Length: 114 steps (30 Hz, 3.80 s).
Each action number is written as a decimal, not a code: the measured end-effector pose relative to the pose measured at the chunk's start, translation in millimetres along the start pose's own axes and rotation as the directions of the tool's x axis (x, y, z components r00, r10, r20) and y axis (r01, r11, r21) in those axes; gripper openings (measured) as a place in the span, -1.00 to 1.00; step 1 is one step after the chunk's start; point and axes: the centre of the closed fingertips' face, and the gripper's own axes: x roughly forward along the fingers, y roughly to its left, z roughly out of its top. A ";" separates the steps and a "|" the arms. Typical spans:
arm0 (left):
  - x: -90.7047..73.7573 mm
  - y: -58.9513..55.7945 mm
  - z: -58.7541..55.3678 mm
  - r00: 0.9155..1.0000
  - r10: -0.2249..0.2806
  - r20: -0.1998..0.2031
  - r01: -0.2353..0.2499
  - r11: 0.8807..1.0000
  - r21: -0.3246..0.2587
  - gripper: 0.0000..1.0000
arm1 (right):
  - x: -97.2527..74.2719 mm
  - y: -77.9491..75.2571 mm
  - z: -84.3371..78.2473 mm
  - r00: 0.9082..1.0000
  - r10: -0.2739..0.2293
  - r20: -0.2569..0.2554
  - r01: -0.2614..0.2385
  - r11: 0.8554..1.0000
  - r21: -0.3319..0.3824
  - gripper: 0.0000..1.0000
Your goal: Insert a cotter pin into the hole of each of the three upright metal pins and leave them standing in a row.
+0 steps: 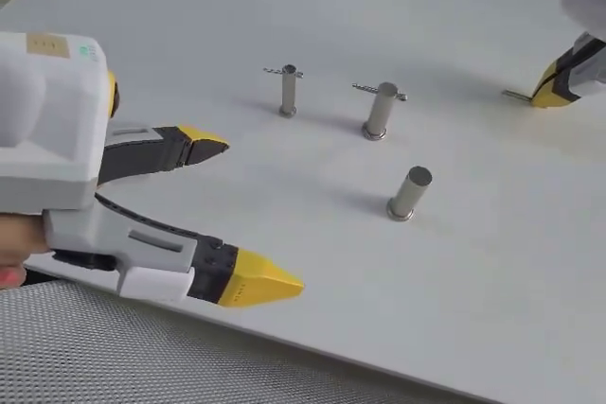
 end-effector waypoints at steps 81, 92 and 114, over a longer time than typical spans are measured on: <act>69.0 -19.3 105.6 0.976 -0.070 0.208 0.107 0.980 -0.171 -0.74 | -124.2 163.7 148.1 0.821 -0.266 0.505 0.410 0.891 -0.198 -1.00; 70.8 -20.3 104.1 0.977 -0.072 0.202 0.111 0.976 -0.188 -0.99 | -123.5 170.5 155.7 0.816 -0.252 0.520 0.405 0.891 -0.203 -1.00; 68.7 -25.5 89.2 0.985 -0.095 0.142 0.132 0.951 -0.280 -1.00 | -120.2 180.8 159.5 0.812 -0.239 0.532 0.393 0.898 -0.197 -1.00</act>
